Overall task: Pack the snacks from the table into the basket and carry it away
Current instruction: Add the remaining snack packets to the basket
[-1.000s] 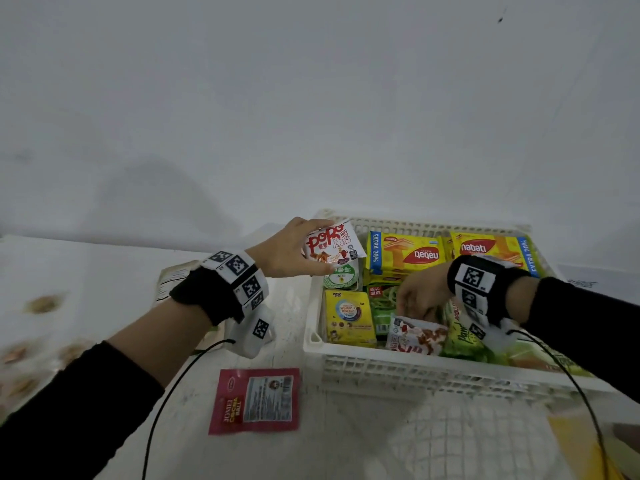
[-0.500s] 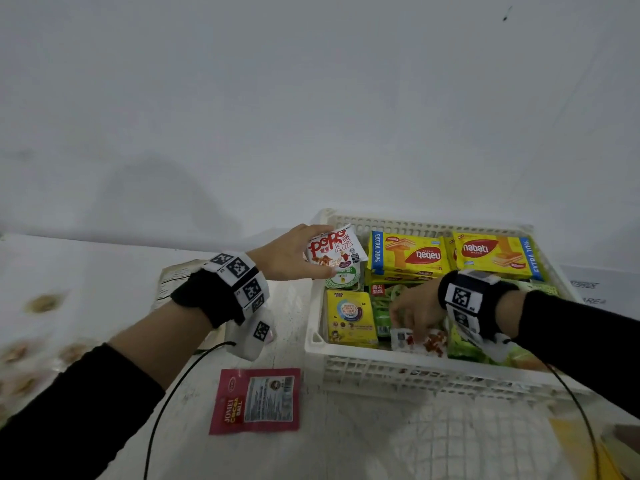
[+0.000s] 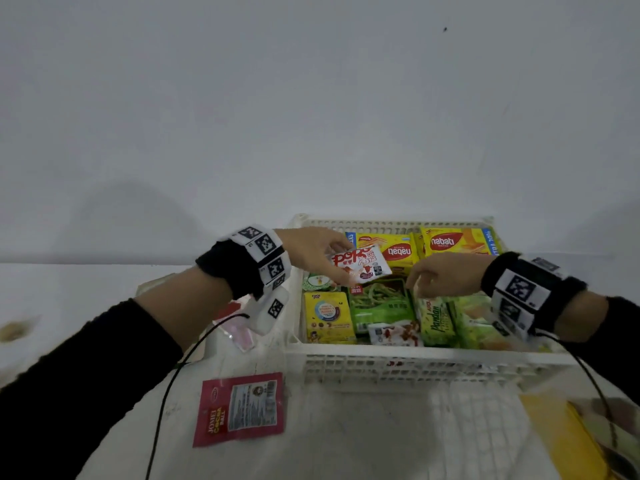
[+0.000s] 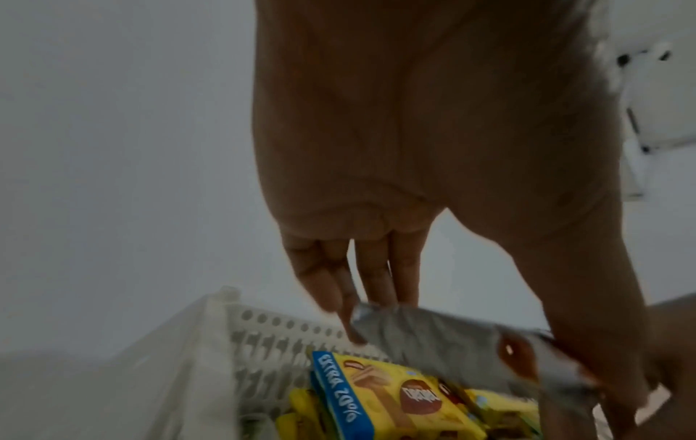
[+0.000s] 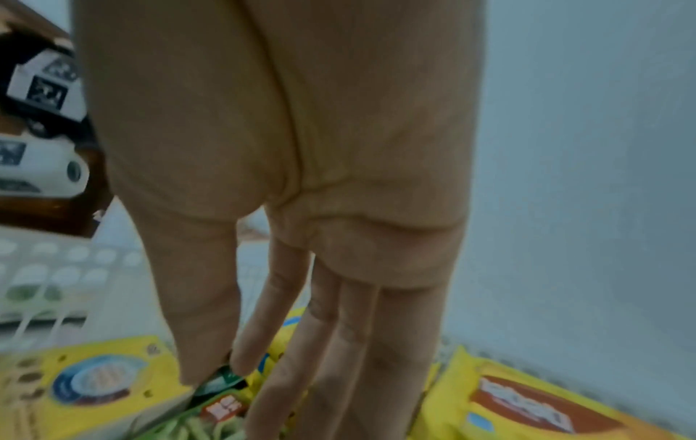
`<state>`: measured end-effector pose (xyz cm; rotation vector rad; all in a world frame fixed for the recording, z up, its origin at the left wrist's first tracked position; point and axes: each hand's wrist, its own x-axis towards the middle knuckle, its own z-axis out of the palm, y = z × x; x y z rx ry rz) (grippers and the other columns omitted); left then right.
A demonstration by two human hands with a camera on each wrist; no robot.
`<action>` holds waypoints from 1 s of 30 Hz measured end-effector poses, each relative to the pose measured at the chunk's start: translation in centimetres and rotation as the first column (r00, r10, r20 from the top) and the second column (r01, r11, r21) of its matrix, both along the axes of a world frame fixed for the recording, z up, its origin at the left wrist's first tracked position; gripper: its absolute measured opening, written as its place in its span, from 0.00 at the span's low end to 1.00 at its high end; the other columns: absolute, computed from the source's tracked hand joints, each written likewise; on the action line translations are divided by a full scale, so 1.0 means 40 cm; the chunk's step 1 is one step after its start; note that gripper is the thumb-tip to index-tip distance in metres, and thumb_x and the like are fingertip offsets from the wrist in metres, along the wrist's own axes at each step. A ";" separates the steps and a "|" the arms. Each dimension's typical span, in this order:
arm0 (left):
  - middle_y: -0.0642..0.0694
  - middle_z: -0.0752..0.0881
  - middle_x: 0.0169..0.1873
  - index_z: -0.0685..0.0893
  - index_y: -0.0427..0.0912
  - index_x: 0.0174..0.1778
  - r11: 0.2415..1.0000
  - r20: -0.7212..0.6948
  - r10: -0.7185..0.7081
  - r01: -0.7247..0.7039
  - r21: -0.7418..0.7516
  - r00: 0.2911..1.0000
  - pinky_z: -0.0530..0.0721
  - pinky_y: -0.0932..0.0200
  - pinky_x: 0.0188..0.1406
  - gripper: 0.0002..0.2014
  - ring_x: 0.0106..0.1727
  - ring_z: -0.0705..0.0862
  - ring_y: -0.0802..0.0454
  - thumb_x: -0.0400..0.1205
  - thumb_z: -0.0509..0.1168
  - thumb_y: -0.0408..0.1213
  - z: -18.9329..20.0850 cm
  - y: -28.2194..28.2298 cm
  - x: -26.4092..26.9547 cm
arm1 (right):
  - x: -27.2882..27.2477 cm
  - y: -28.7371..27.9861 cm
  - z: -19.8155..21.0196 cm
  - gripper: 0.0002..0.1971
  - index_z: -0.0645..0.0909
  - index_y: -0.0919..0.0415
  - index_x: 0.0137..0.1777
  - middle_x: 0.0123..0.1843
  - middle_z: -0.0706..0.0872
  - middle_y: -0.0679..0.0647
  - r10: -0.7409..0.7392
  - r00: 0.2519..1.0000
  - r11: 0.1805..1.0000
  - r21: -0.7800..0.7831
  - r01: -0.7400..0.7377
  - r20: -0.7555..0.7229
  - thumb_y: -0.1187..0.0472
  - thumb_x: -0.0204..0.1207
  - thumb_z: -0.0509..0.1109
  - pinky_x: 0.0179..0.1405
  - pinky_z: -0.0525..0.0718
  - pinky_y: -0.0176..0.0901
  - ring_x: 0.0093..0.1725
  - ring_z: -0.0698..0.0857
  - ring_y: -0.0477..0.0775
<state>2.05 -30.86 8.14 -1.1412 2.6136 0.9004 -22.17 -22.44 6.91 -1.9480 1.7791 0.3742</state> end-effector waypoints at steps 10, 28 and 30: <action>0.50 0.68 0.28 0.70 0.44 0.39 0.941 0.488 -0.286 0.338 -0.020 0.824 0.62 0.60 0.25 0.28 0.26 0.62 0.51 0.69 0.73 0.65 -0.113 0.045 -0.273 | -0.096 0.247 -0.078 0.10 0.83 0.45 0.59 0.53 0.85 0.41 -0.139 0.953 0.980 -0.102 0.172 0.270 0.55 0.83 0.63 0.53 0.81 0.31 0.52 0.83 0.39; 0.45 0.79 0.64 0.76 0.42 0.69 0.958 0.320 -0.245 0.280 -0.067 0.915 0.79 0.50 0.64 0.31 0.63 0.79 0.46 0.75 0.72 0.56 -0.149 0.062 -0.258 | -0.095 0.307 -0.109 0.06 0.84 0.49 0.53 0.46 0.90 0.41 -0.202 0.857 0.954 -0.101 0.281 0.474 0.55 0.79 0.71 0.41 0.82 0.32 0.42 0.87 0.34; 0.45 0.79 0.65 0.76 0.42 0.69 0.966 0.158 -0.221 0.238 -0.099 0.962 0.78 0.56 0.62 0.27 0.63 0.79 0.47 0.78 0.70 0.53 -0.083 0.056 -0.233 | -0.083 0.298 -0.100 0.07 0.84 0.48 0.54 0.48 0.90 0.41 -0.171 0.866 0.960 -0.120 0.254 0.470 0.53 0.77 0.72 0.51 0.86 0.38 0.47 0.88 0.36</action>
